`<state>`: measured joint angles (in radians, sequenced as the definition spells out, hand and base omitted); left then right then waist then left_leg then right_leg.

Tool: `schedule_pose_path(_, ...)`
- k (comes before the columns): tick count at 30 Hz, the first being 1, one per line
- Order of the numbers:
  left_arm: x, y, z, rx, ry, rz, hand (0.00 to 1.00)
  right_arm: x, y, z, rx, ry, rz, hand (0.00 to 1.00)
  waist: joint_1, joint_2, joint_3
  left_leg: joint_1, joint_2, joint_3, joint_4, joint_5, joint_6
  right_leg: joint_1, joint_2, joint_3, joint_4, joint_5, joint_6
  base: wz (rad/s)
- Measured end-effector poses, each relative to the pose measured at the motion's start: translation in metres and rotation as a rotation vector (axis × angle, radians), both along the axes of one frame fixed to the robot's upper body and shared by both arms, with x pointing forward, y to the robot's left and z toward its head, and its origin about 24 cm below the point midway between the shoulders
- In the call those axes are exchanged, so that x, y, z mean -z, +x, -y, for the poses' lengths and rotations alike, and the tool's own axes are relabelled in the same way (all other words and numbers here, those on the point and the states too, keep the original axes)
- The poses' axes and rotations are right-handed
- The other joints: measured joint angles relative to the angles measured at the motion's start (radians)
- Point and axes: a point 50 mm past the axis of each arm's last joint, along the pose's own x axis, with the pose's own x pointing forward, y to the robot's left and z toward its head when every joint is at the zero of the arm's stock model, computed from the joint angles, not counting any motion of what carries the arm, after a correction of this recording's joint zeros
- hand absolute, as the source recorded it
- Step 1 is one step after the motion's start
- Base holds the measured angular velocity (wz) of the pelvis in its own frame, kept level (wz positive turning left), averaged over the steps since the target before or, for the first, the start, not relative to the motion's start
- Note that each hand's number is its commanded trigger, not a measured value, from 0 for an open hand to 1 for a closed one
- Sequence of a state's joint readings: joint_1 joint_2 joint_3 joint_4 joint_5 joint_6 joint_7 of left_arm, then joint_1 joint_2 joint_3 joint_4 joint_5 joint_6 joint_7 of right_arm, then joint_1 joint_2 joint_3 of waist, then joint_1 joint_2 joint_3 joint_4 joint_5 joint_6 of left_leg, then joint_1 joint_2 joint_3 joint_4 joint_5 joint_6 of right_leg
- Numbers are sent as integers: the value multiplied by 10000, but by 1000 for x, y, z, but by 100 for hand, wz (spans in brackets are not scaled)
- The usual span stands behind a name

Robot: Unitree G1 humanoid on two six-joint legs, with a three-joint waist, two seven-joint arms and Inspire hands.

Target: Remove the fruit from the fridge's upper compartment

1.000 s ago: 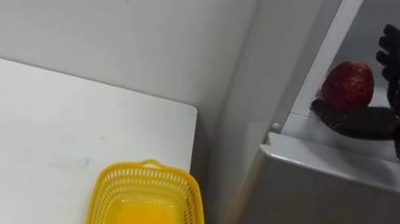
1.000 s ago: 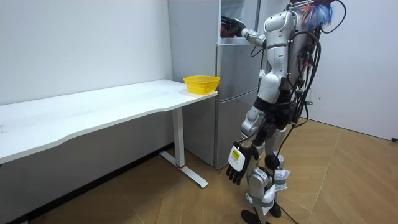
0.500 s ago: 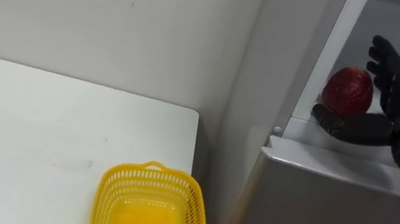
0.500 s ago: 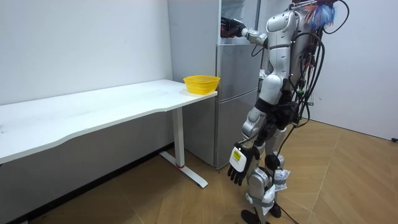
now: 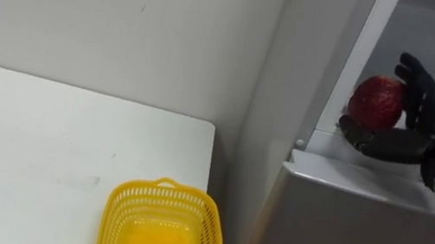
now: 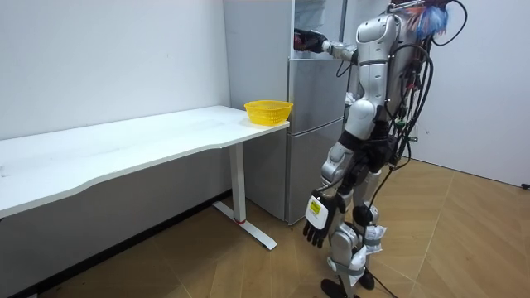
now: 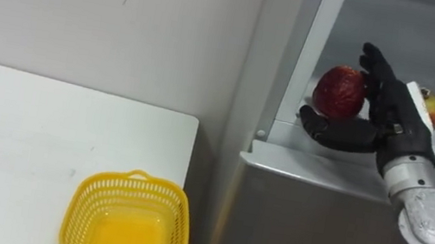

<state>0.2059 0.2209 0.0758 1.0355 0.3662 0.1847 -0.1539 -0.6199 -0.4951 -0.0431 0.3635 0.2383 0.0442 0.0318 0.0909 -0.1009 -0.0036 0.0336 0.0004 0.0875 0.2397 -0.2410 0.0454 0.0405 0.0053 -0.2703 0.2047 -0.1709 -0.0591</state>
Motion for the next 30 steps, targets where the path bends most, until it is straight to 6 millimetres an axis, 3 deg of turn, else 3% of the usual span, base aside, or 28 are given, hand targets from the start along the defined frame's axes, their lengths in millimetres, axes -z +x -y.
schedule_pose_path(4, 0, -2, -1, -47, 156, -104, 0, 5, 6, 4, -78, 365, -435, 0, 14, 26, -2, 127, -15, -75, 1, 7, -3, 160, -18, -70, -12, -7, 0, 6)
schedule_pose_path(7, 0, -3, -1, -99, 196, -222, 0, 5, 9, 5, -204, 407, -569, 84, 31, 27, -3, 124, -36, -74, 3, 47, 2, 149, -42, -70, -9, -23, -21, 0)
schedule_pose_path(8, 0, -4, -1, -107, 202, -239, 0, 6, 9, 5, -225, 404, -582, 100, 33, 29, -4, 124, -38, -75, 3, 52, 2, 147, -44, -70, -9, -24, -22, 0)
schedule_pose_path(21, 0, -2, -2, -118, 237, -232, 0, 1, 12, 9, -215, 698, -516, 100, 41, 95, -95, 203, -49, -64, -10, 79, -1, 135, -57, -69, 9, -50, -26, 0)
schedule_pose_path(30, -1, 2, -2, -82, 202, -124, 0, 1, 12, 9, -279, 738, -536, 100, 33, -79, -6, 308, -57, -48, -49, 81, -7, 118, -76, -55, 10, -149, -32, 0)
